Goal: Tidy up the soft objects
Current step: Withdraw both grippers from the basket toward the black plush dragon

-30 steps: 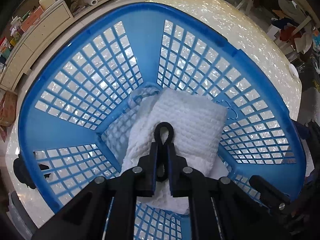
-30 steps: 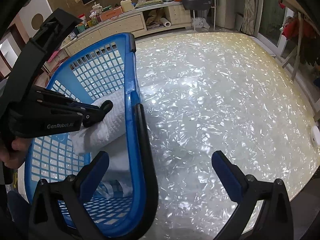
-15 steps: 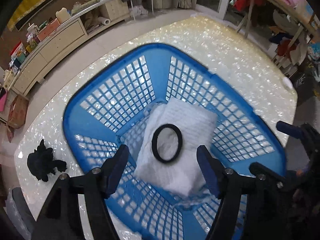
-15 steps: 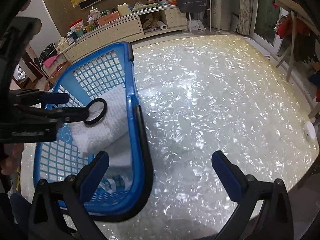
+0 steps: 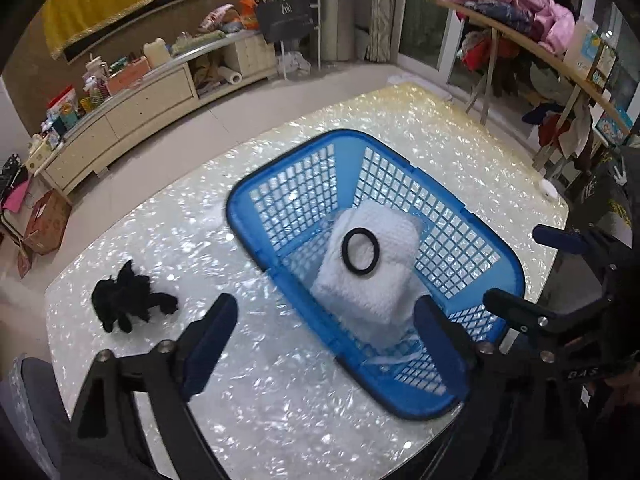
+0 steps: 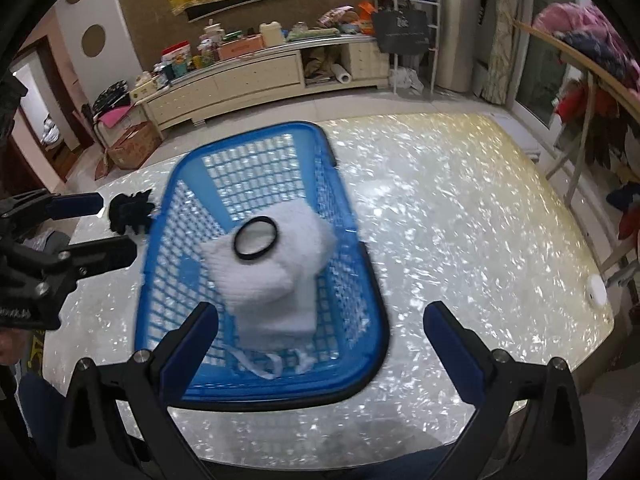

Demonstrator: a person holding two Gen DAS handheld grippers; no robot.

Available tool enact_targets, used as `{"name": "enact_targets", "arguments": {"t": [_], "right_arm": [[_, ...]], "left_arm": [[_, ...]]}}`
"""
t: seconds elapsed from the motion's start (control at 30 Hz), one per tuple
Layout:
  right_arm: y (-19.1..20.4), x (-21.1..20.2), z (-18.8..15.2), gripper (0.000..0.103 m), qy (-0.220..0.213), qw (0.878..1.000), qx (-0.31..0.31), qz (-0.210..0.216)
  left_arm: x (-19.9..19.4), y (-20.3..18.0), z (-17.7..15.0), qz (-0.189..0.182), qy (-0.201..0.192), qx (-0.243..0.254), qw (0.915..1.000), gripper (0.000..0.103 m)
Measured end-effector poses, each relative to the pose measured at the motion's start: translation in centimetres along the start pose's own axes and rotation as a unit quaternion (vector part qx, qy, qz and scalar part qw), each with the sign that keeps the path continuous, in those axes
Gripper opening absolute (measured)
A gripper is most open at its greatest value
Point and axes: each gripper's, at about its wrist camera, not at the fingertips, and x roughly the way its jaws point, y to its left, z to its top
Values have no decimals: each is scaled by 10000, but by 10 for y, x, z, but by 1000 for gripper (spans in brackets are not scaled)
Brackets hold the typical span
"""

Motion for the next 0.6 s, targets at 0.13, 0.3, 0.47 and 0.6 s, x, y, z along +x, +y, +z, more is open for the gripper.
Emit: {"name": "enact_targets", "arguments": {"t": [0.13,0.3,0.47,0.6], "right_arm": [[26,-3,5,103,-32,9995,-303,12],[54,-1,12,103,-46,9979,-641,99],[86,8,19,103,20,9948,-941,381],[112,18,23,103,83,9911,-1238,481]], "left_arm": [[-22,18,-16,53,-206,-132,9997,103],[-42,44,-39,264,-364,-241,9987,102],[-54,80,-65,325,-383,-552,9972,102],[-59,107,-84,462,-357,-802,9951,102]]}}
